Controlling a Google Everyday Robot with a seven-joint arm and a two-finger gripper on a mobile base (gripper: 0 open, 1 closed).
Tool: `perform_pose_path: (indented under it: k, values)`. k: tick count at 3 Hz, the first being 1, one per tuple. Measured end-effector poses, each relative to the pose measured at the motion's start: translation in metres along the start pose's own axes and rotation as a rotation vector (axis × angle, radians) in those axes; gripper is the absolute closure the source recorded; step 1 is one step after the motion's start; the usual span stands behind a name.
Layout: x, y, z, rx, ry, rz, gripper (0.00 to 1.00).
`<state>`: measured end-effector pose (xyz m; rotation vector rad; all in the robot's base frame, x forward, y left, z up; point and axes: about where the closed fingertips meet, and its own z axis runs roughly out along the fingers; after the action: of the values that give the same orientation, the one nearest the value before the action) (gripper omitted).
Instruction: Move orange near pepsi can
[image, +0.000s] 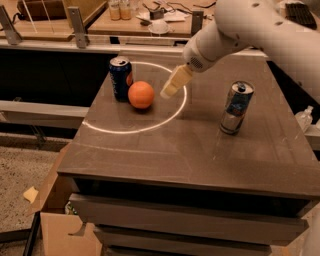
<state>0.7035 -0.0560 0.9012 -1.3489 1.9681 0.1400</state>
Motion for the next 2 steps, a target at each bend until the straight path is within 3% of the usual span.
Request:
perform_pose_path:
  k: [2]
  values:
    - [0.000,-0.084,-0.066,0.204,0.018,-0.044,0.00]
